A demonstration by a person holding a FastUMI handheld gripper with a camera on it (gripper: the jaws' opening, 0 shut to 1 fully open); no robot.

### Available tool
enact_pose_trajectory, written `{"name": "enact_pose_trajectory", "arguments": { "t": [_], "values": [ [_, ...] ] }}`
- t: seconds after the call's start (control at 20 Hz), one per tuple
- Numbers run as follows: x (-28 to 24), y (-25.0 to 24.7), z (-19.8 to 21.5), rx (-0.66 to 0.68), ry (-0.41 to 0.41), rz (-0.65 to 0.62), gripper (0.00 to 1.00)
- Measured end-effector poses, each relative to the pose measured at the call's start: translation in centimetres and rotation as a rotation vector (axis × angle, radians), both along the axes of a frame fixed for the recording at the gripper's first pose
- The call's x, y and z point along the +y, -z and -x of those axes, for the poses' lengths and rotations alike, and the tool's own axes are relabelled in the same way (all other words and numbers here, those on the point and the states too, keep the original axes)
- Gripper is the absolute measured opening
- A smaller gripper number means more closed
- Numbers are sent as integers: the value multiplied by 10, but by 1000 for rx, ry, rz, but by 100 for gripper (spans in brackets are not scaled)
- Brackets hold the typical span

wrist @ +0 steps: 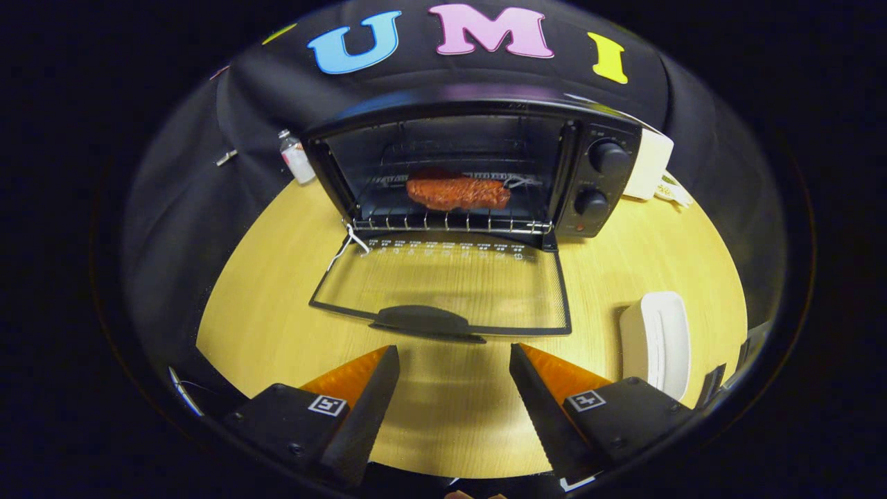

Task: Open the toaster oven, put the food inside, and close the toaster oven door.

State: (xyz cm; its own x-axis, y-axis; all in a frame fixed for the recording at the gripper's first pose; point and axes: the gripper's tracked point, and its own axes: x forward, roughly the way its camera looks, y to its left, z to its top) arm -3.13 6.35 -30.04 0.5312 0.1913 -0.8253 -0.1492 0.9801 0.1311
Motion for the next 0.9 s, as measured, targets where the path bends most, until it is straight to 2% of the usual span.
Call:
{"name": "enact_pose_trajectory", "arguments": {
  "t": [0.35, 0.9],
  "values": [
    [20, 33, -4, 74, 44, 28, 99],
    [22, 45, -12, 56, 69, 40, 99]
  ]
}}
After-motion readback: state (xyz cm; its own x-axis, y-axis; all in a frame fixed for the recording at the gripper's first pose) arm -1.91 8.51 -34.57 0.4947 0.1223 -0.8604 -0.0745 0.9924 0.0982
